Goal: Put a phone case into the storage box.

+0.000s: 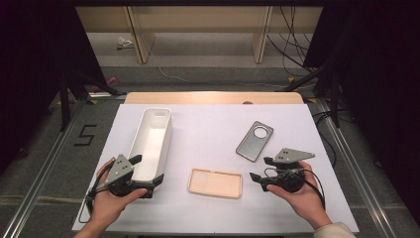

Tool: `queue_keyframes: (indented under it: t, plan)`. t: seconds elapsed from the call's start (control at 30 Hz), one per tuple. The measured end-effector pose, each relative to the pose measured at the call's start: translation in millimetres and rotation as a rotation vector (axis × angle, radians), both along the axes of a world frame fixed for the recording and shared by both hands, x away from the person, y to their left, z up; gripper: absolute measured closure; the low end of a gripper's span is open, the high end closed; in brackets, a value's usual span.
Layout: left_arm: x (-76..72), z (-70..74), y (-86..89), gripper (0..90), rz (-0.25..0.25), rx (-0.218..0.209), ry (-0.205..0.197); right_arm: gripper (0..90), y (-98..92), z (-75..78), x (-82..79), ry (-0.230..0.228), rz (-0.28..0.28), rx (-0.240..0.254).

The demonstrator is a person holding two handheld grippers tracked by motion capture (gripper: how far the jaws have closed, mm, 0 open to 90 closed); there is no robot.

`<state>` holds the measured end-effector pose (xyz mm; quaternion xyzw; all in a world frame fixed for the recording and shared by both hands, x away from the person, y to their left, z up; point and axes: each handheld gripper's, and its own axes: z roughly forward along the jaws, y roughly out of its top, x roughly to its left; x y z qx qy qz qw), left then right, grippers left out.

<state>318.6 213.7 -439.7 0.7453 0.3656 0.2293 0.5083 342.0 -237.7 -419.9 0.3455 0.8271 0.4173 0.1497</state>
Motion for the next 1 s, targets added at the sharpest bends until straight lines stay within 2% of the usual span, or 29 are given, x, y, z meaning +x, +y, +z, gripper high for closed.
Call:
queue_keyframes:
  t: [0.27, 0.4, 0.47, 0.5, 0.6, 0.63, 0.67, 0.73, 0.83, 0.9, 1.0]
  plan:
    - [0.0, 0.3, 0.2, 1.2, 0.0, 0.0, -0.002, 26.5, -0.9, 0.4, 1.9, -0.004, -0.01, 0.01]
    - [0.3, 0.4, 0.4, 1.3, 0.0, -0.002, -0.003, 36.3, -1.2, 0.7, 6.3, -0.001, -0.011, 0.016]
    - [0.4, 0.4, -0.2, 1.4, 0.001, -0.001, -0.002, 47.5, -0.8, 0.5, 14.7, 0.006, -0.018, 0.016]
    - [0.4, 0.3, -0.6, 1.4, 0.0, 0.0, -0.002, 47.5, -0.8, 0.5, 14.7, 0.006, -0.018, 0.016]
    - [0.5, 0.3, -1.5, 1.5, -0.004, 0.001, -0.003, 61.6, 0.3, -0.4, 24.8, 0.007, -0.035, 0.002]
    - [0.5, 0.3, -1.5, 1.5, -0.004, 0.001, -0.003, 65.5, 1.2, -0.8, 29.0, 0.009, -0.036, -0.01]
    - [0.6, 0.2, -1.5, 1.6, -0.004, 0.001, -0.003, 74.0, 3.6, -1.2, 36.9, 0.023, -0.037, -0.031]
    - [0.5, 0.3, -1.2, 1.5, -0.003, 0.0, -0.003, 77.6, 5.4, -1.8, 41.9, 0.04, -0.035, -0.044]
    - [0.3, 0.7, -0.6, 1.5, -0.001, -0.002, -0.005, 86.5, 11.7, -5.4, 57.1, 0.069, -0.054, -0.112]
    - [0.4, 0.7, -0.4, 1.6, -0.002, -0.002, -0.004, 90.0, 13.4, -6.7, 64.3, 0.085, -0.067, -0.132]
    - [0.3, 0.5, -0.6, 1.6, -0.003, -0.003, -0.003, 90.0, 13.2, -8.7, 74.7, 0.1, -0.093, -0.166]
